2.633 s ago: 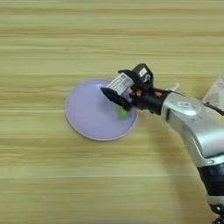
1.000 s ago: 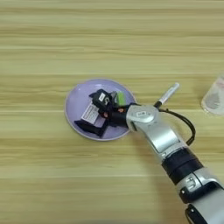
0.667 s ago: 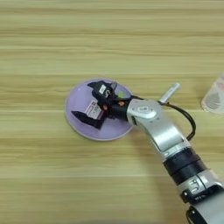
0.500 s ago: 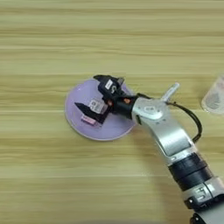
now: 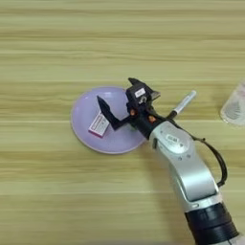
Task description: Move the objects on the table
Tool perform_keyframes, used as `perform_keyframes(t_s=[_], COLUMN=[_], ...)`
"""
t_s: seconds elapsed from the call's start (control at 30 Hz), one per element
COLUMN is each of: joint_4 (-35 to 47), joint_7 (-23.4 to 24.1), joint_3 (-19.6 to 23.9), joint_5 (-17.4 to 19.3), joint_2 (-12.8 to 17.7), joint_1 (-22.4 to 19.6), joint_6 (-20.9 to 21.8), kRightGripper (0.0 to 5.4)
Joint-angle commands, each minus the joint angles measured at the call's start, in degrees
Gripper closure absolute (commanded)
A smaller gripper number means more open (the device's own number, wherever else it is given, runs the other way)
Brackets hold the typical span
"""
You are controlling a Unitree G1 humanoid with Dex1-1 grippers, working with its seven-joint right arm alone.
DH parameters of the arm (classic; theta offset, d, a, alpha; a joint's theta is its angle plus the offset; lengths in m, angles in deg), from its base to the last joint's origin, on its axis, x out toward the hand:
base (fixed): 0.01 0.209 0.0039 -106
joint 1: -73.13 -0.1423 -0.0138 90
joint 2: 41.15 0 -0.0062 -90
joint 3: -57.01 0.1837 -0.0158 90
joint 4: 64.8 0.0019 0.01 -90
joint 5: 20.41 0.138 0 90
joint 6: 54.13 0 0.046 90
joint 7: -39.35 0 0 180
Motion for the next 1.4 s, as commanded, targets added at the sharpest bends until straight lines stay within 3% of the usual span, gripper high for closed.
perform_keyframes(t_s=[0.03, 0.27, 0.4, 1.3, 1.4], joint_4=[3.1, 3.9, 2.2, -5.4, -6.0], joint_7=[5.4, 11.5, 13.1, 13.2, 13.1], joint_3=[-1.2, -0.7, -1.2, 2.1, 2.0], joint_5=[-1.6, -2.5, -2.7, 0.1, 0.0], joint_2=[-3.0, -4.9, -4.4, -3.1, -2.9], joint_1=[1.4, 5.5, 6.2, 3.1, 3.1], joint_6=[0.4, -0.1, -0.4, -0.1, 0.2], kRightGripper=[0.05, 0.05, 0.05, 0.05, 0.32])
